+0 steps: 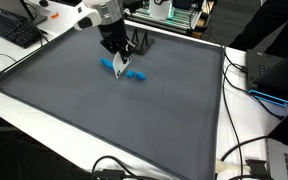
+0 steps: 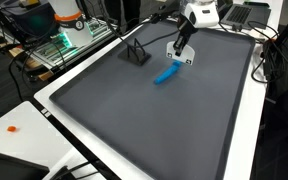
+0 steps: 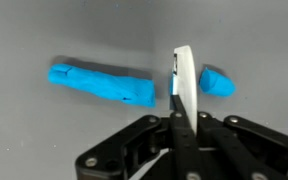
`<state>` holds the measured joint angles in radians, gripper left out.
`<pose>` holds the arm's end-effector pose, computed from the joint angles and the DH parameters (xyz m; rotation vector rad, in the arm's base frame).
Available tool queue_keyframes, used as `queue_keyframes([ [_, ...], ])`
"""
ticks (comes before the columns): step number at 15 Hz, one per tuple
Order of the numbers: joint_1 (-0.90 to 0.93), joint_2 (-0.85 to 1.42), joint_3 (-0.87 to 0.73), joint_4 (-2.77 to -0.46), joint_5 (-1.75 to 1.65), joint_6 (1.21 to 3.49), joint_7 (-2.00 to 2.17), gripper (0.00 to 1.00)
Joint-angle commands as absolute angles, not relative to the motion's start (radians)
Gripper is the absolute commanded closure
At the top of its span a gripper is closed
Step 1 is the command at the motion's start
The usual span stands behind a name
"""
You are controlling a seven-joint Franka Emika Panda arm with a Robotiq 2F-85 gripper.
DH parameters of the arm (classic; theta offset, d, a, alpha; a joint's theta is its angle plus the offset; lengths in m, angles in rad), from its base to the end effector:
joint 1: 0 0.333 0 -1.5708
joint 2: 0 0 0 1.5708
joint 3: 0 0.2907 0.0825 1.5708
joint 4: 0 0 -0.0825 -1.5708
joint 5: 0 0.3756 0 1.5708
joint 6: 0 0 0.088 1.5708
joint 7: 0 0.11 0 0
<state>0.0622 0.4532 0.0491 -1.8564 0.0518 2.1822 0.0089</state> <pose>0.6042 0.0684 0.2464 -3.0788 -0.1022 0.2015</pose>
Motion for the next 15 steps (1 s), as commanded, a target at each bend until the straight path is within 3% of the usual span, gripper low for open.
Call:
queue_keyframes([
  [1, 0.059, 0.419, 0.032, -1.868, 0.02, 2.168, 0.017, 0.99],
  [15, 0.044, 0.456, 0.009, -1.874, -0.019, 2.201, -0.002, 0.99],
])
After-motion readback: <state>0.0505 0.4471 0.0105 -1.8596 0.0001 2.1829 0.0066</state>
